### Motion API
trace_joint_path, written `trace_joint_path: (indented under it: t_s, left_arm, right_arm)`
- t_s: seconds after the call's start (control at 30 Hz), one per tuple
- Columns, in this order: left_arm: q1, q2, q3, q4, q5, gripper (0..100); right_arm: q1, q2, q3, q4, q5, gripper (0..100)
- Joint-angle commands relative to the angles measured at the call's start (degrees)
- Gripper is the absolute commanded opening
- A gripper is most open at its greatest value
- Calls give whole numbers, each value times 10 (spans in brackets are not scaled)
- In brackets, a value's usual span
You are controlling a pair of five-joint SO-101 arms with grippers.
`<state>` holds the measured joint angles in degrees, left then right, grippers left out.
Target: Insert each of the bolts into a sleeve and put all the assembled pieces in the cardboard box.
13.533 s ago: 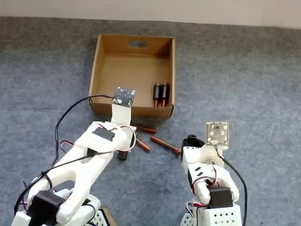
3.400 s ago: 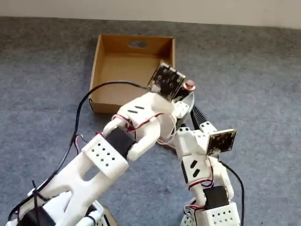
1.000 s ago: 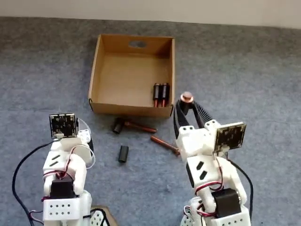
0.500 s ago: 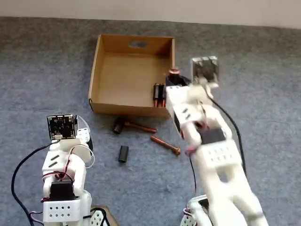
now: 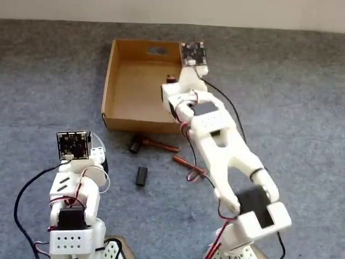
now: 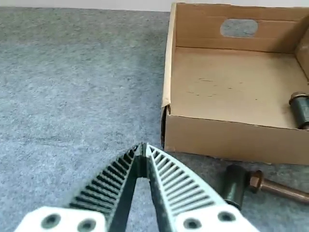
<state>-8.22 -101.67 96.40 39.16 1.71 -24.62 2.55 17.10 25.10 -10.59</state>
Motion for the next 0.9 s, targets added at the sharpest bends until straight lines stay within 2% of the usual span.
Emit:
trace_joint_path:
  t_s: [0.0,0.2,0.4,0.87]
  left_arm:
    - [12,-3,8,1,-4,11]
    - [12,-3,9,1,-4,11]
    - [12,-3,9,1,-4,11]
    - [12,-3,9,1,-4,11]
  right_arm:
    - [-15,36,-95,43,-27,7]
    - [-16,149,-200,126,-31,7]
    - [-16,198,-260,192,-31,7]
    - [-16,276,-268,197,-31,7]
